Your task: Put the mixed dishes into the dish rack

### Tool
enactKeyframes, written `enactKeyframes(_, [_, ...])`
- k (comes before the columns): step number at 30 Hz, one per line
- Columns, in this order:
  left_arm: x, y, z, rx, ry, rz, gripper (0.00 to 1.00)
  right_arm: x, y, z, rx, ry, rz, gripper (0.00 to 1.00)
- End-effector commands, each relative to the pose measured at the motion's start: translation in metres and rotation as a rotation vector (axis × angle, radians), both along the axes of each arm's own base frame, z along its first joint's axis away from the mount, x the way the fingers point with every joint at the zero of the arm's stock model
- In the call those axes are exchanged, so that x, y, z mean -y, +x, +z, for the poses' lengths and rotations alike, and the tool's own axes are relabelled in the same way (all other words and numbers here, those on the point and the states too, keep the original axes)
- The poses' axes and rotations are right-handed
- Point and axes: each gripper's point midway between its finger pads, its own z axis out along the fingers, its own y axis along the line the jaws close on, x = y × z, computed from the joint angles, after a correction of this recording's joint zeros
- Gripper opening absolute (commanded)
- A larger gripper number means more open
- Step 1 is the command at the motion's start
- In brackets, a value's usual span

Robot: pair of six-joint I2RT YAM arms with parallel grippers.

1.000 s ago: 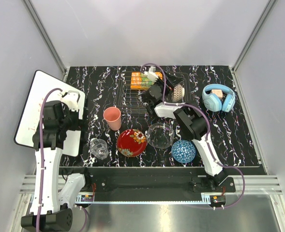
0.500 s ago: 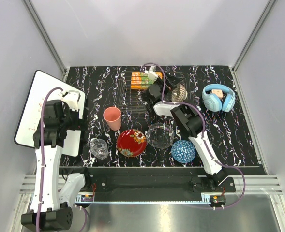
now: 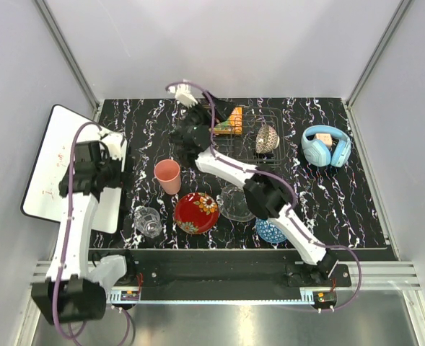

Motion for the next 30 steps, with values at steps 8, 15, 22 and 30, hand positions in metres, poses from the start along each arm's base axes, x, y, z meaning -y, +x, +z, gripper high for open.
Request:
enactKeyframes(8, [0.001,0.05,0.032,0.07,-0.072,0.022,0.99,0.113,-0.208,0.301,0.576,0.993,0.305,1.0])
enactKeyframes(15, [-0.016,0.043,0.036,0.081,-0.057,0.047,0.99,-0.018,-0.183,0.349,0.431,0.674,0.895,1.0])
enactKeyframes(22, [-0.029,0.037,0.036,0.08,-0.062,0.069,0.99,-0.01,-0.107,0.295,0.202,0.898,1.018,1.0])
enactKeyframes(30, [-0.024,0.034,0.036,0.071,-0.093,0.069,0.99,0.088,-0.079,0.127,0.008,1.307,0.647,0.98])
